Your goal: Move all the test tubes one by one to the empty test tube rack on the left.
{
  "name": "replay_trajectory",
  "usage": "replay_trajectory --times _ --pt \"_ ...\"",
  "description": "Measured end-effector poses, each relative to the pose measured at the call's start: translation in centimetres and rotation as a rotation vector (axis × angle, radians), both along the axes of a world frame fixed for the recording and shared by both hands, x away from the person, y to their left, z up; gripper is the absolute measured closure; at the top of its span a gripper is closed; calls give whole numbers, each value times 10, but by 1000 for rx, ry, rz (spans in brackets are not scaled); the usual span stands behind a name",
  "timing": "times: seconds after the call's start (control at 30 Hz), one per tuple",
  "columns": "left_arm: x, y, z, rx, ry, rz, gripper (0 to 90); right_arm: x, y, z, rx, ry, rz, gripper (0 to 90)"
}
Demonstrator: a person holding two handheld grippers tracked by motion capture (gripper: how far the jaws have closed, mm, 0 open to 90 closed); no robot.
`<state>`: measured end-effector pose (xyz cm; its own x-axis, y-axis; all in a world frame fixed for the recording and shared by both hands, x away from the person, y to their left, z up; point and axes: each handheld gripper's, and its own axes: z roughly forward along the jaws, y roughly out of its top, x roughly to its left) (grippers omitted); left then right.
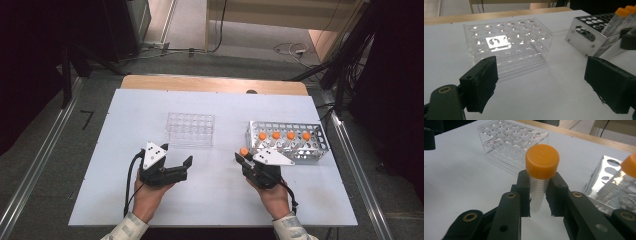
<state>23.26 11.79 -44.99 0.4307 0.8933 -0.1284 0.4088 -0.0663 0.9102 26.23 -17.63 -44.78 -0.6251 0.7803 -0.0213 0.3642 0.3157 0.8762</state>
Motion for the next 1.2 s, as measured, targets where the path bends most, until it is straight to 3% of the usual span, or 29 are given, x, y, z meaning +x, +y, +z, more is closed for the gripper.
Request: replay_trajectory --times 0.33,0.63,0.8,1.13,1.2 --pt "3 -30 15 -15 -29 -106 174 4 29 -3 -14 6 54 719" --pt "8 -54 26 -3 -50 -220 326 1 57 -5 -24 16 117 719" --pt "12 -62 23 27 -39 -244 377 -1 63 -4 -24 17 134 719" --pt "12 -61 20 40 -45 -242 667 -2 69 -4 -16 20 145 719" --pt "11 -60 20 39 -48 -241 678 -2 69 -3 -16 20 145 719"
